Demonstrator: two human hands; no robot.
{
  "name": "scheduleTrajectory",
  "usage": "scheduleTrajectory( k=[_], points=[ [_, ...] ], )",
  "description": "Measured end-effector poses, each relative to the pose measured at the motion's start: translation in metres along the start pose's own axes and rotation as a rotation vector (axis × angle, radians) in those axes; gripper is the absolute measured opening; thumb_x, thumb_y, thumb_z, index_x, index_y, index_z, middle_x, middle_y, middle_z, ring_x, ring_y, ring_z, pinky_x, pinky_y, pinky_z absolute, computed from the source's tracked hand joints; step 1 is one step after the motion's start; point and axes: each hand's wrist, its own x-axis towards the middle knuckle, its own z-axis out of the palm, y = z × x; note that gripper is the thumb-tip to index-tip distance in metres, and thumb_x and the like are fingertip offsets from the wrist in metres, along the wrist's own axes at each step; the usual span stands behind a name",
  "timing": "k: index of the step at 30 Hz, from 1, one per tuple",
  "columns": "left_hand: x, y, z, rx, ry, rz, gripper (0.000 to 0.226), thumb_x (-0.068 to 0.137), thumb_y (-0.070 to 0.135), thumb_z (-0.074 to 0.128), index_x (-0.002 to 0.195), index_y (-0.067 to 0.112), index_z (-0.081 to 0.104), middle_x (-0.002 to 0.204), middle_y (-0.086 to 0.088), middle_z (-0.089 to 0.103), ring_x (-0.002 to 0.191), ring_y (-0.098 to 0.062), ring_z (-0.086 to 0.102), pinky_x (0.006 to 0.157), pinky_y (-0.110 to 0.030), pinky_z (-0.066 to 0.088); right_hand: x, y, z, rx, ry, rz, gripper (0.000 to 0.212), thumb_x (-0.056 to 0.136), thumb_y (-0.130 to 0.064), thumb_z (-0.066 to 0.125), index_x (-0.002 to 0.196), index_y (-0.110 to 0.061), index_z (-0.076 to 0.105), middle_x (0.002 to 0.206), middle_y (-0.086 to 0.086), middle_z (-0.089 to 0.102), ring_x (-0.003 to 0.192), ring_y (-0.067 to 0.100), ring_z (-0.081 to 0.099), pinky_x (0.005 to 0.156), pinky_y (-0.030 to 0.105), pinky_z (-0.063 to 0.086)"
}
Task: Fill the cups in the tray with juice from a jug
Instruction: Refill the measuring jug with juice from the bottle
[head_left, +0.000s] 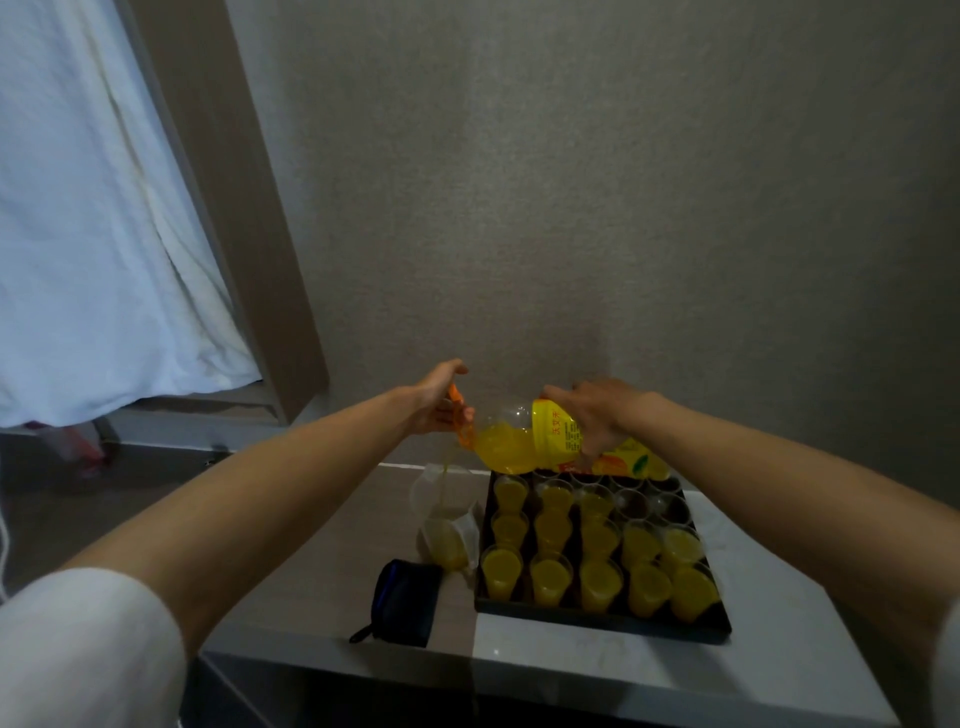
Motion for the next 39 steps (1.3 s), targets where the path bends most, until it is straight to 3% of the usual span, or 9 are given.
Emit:
scheduleTrajectory(
  k=[5,11,22,36,39],
  points=[
    [0.003,0.002,0.001,-0.01,0.012,0.0,0.042,0.095,0.046,0.048,0.073,0.01,0.048,0.077,-0.015,0.064,0.071,-0.025,0.062,0.079,-0.036,0.053,0.003,0.003,0.0,0.017,0.001,-0.008,0.118,0.058,-0.06,0.093,0.149,-0.034,0.024,0.124,0.012,0.062,0.104,0.032,0.062,0.083,0.042,0.056],
    [0.004,0.006,0.003,-0.019,0.024,0.004,0.041,0.095,0.044,0.05,0.072,0.01,0.047,0.065,-0.014,0.063,0.069,-0.026,0.061,0.083,-0.036,0.052,0.006,0.005,-0.001,0.027,0.009,-0.008,0.118,0.058,-0.058,0.093,0.151,-0.034,0.024,0.124,0.012,0.061,0.106,0.033,0.062,0.087,0.046,0.057],
    [0.015,0.004,0.005,0.003,0.021,-0.013,0.042,0.093,0.046,0.052,0.073,0.01,0.049,0.071,-0.015,0.066,0.074,-0.027,0.064,0.091,-0.039,0.054,0.008,0.008,0.0,-0.001,0.0,-0.008,0.12,0.056,-0.06,0.093,0.15,-0.034,0.024,0.124,0.013,0.061,0.105,0.034,0.063,0.086,0.046,0.058],
    [0.012,0.0,-0.002,-0.013,0.008,-0.025,0.04,0.097,0.045,0.049,0.075,0.011,0.047,0.082,-0.017,0.064,0.073,-0.026,0.063,0.077,-0.036,0.054,0.012,0.003,0.0,0.021,-0.02,-0.016,0.117,0.057,-0.057,0.094,0.148,-0.034,0.024,0.123,0.013,0.057,0.102,0.033,0.062,0.082,0.044,0.057],
    [0.011,-0.001,-0.001,-0.027,0.014,-0.029,0.042,0.096,0.044,0.049,0.071,0.011,0.046,0.074,-0.015,0.063,0.07,-0.025,0.062,0.077,-0.036,0.053,0.012,0.001,-0.001,0.023,-0.021,-0.019,0.114,0.056,-0.056,0.094,0.145,-0.034,0.027,0.119,0.011,0.059,0.098,0.031,0.061,0.081,0.043,0.057]
  ],
)
